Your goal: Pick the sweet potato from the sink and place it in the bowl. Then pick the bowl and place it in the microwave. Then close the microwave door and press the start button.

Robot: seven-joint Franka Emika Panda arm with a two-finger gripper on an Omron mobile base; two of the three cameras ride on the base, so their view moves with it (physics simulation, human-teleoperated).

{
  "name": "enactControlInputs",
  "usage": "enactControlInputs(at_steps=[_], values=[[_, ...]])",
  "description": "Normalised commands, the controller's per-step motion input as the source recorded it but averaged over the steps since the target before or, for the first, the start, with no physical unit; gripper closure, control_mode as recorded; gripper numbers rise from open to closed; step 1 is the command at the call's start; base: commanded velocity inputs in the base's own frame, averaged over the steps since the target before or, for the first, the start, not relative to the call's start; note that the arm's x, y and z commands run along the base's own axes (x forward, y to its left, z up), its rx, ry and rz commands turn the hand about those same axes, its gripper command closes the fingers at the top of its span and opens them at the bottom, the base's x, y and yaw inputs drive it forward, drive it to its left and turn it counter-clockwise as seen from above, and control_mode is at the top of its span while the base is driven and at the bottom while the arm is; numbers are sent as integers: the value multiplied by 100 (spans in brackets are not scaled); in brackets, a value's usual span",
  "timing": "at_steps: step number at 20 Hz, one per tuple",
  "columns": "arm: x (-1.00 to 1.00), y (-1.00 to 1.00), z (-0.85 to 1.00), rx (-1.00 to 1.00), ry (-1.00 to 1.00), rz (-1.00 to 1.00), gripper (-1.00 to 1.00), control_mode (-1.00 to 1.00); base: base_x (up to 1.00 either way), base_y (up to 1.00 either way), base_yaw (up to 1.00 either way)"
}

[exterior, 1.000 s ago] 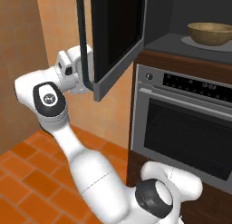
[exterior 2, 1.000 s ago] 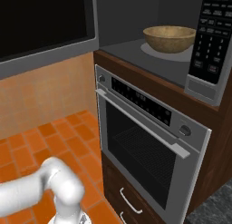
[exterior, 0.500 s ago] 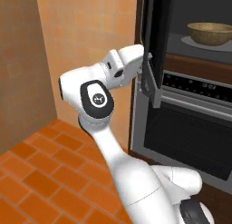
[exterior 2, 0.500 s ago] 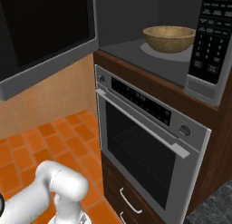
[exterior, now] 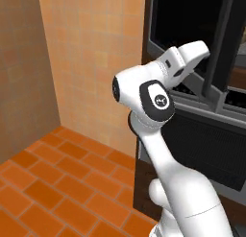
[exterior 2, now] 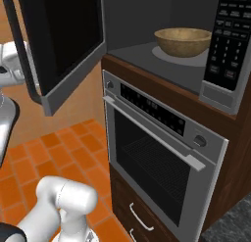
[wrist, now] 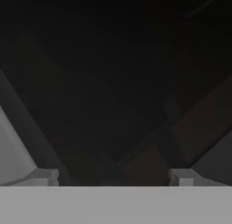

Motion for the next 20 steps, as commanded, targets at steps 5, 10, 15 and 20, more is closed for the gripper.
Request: enactControlInputs(at_steps=[5, 10, 15, 20], values=[[1, -88, 9, -2, 17, -10, -100, -100, 0, 0, 0], [15, -69, 0, -9, 13, -6, -100, -100, 0, 0, 0], [0, -66, 4, -10, 2, -2, -100, -100, 0, 0, 0], [1, -56, 9, -5, 1, 0, -100, -100, 0, 0, 0]])
